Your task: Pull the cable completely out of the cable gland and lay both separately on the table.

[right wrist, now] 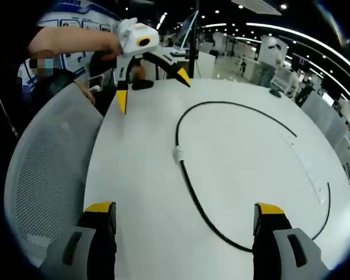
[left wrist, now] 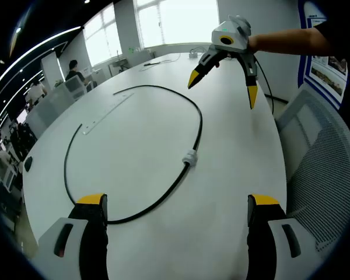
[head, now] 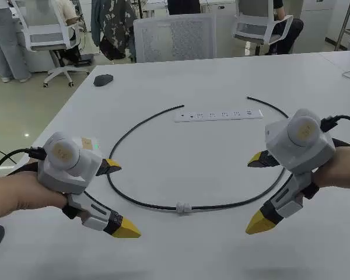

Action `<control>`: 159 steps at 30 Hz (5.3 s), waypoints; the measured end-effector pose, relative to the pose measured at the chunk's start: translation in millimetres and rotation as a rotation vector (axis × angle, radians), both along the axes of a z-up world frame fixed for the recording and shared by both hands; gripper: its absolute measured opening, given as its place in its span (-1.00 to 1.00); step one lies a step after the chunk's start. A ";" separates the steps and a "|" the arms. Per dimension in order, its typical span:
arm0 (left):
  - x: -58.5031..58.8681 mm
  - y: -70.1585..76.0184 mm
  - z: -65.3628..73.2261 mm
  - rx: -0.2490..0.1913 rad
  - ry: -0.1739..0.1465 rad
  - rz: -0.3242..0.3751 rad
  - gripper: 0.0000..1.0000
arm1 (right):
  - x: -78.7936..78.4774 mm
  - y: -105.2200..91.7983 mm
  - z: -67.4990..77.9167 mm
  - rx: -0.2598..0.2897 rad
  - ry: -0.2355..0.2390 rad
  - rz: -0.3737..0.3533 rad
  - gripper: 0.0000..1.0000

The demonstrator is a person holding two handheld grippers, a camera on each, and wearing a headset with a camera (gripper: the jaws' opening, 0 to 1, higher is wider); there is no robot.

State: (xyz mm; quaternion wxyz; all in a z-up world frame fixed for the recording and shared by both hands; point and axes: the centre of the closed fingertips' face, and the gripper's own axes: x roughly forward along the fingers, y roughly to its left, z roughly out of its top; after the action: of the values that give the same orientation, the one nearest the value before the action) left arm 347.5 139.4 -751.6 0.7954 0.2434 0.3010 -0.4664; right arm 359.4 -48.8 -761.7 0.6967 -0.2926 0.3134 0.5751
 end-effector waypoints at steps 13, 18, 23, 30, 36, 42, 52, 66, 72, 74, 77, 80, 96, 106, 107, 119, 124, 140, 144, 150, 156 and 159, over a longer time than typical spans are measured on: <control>8.6 -5.8 4.6 -0.031 -0.013 0.011 0.99 | 3.8 8.9 4.0 -0.008 -0.013 -0.005 0.98; 9.0 -7.4 1.9 -0.021 -0.003 0.006 0.99 | 2.8 9.3 3.0 -0.019 -0.010 0.000 0.98; 7.6 -7.9 -1.6 -0.009 -0.002 -0.013 0.99 | 1.9 9.6 1.1 -0.030 -0.007 0.004 0.98; 12.0 -9.4 -2.0 -0.016 -0.006 -0.006 0.99 | 0.9 15.6 1.5 -0.023 0.002 0.009 0.96; 7.5 -16.2 -2.3 -0.034 0.004 -0.028 0.99 | 4.3 28.3 4.7 0.004 0.000 0.013 0.71; -0.6 -27.9 1.9 -0.045 -0.044 -0.081 0.93 | 7.1 50.1 14.0 0.084 -0.008 0.014 0.44; -1.5 -29.4 -4.8 -0.074 -0.045 -0.087 0.88 | 11.0 73.3 -9.0 0.097 0.026 0.032 0.11; -4.0 -38.2 -13.0 -0.104 -0.030 -0.099 0.83 | 13.4 89.0 -47.8 0.092 0.057 0.032 -0.27; -1.1 -36.7 -16.7 -0.104 -0.017 -0.099 0.83 | 9.5 94.7 -56.1 0.080 0.060 0.060 -0.32; -1.3 -36.5 -18.4 -0.099 -0.018 -0.101 0.83 | 9.7 97.1 -57.3 0.083 0.059 0.066 -0.33; -1.0 -35.1 -21.1 -0.085 -0.028 -0.103 0.85 | 9.9 101.3 -57.3 0.092 0.052 0.081 -0.35; -2.0 -33.9 -22.7 -0.086 -0.021 -0.101 0.80 | 11.9 105.2 -59.2 0.097 0.034 0.101 -0.47; -6.1 -34.3 -21.9 -0.131 -0.004 -0.060 0.69 | 9.3 108.4 -61.3 0.130 0.025 0.111 -0.81; -25.2 -50.0 -27.3 -0.206 0.077 -0.028 0.42 | -18.8 98.5 -54.3 0.166 0.105 0.112 -0.84; -28.3 -50.5 -29.7 -0.214 0.108 -0.007 0.39 | -25.8 94.6 -47.7 0.176 0.096 0.119 -0.84; -53.4 -101.1 1.8 -0.477 0.288 -0.056 -0.18 | -76.1 87.0 9.1 0.236 0.011 0.183 -0.85; -62.5 -113.3 18.4 -0.570 0.344 -0.086 -0.40 | -88.8 84.3 25.5 0.230 -0.069 0.209 -0.85; -79.6 -121.8 28.2 -0.612 0.377 -0.109 -0.69 | -96.4 77.5 33.6 0.231 -0.082 0.208 -0.85; -82.0 -122.9 27.4 -0.605 0.349 -0.124 -0.69 | -98.0 77.4 31.7 0.234 -0.072 0.211 -0.85; -79.4 -124.5 32.0 -0.608 0.278 -0.168 -0.68 | -96.2 76.3 33.3 0.241 -0.055 0.210 -0.85; -77.0 -124.4 32.5 -0.603 0.260 -0.176 -0.67 | -94.2 74.6 33.7 0.254 -0.027 0.202 -0.85; -77.1 -124.8 32.2 -0.598 0.266 -0.177 -0.67 | -94.8 74.5 32.8 0.257 -0.012 0.204 -0.85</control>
State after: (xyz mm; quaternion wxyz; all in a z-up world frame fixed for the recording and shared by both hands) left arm 270.4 14.6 -719.3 0.7417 -0.0388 0.2297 -0.6289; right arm 264.6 25.7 -728.9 0.6683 -0.2347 0.2017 0.6765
